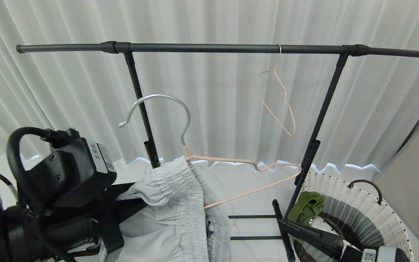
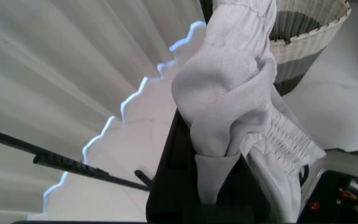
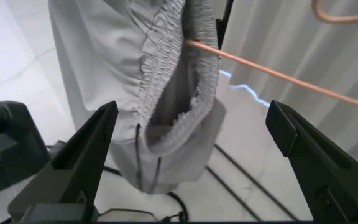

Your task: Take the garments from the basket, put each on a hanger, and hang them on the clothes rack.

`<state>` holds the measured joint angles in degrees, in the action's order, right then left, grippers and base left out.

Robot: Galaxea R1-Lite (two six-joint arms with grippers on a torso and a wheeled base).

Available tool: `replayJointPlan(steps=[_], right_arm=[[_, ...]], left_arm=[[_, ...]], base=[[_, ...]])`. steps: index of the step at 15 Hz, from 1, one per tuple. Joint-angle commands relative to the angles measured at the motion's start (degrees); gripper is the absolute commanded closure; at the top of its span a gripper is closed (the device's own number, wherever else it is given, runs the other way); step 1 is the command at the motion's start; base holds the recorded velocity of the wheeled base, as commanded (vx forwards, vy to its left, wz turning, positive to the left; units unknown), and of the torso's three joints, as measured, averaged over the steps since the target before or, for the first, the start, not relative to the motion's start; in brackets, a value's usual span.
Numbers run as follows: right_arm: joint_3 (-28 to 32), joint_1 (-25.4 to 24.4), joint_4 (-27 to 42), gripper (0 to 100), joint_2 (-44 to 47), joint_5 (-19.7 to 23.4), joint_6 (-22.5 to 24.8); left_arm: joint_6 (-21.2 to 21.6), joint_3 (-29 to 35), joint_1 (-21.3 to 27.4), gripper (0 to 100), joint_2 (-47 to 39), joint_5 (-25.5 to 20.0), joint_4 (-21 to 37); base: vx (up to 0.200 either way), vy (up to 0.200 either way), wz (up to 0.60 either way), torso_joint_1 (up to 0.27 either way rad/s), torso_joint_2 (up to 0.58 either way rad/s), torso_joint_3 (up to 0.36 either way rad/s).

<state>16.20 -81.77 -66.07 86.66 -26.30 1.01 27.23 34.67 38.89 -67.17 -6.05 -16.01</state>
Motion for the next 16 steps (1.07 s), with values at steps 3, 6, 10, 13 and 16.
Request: replayJointPlan(steps=[3, 6, 10, 13, 16], right_arm=[[5.86, 3.2, 1.12, 0, 5.8, -0.16, -7.78], [10.78, 9.62, 1.12, 0, 11.95, -0.16, -12.35], [14.65, 12.17, 1.12, 0, 17.31, -0.16, -14.99], [14.82, 13.04, 1.12, 0, 18.54, -0.25, -16.22], [14.56, 14.27, 1.12, 100, 18.98, -0.25, -16.83]], left_arm=[[-0.52, 1.1, 0.05, 100, 0.64, 0.69, -3.42], [-0.52, 2.16, 0.05, 100, 0.81, 0.69, -4.56], [-0.69, 2.6, 0.22, 100, 0.9, 0.51, -4.65], [-0.69, 2.68, 0.22, 100, 0.99, 0.33, -4.65], [-0.69, 3.3, 0.31, 100, 0.9, 0.33, -5.09]], base=[[0.0, 0.0, 0.0, 0.0, 0.0, 0.0], [0.0, 0.0, 0.0, 0.0, 0.0, 0.0], [0.0, 0.0, 0.0, 0.0, 0.0, 0.0], [0.0, 0.0, 0.0, 0.0, 0.0, 0.0], [0.0, 0.0, 0.0, 0.0, 0.0, 0.0]])
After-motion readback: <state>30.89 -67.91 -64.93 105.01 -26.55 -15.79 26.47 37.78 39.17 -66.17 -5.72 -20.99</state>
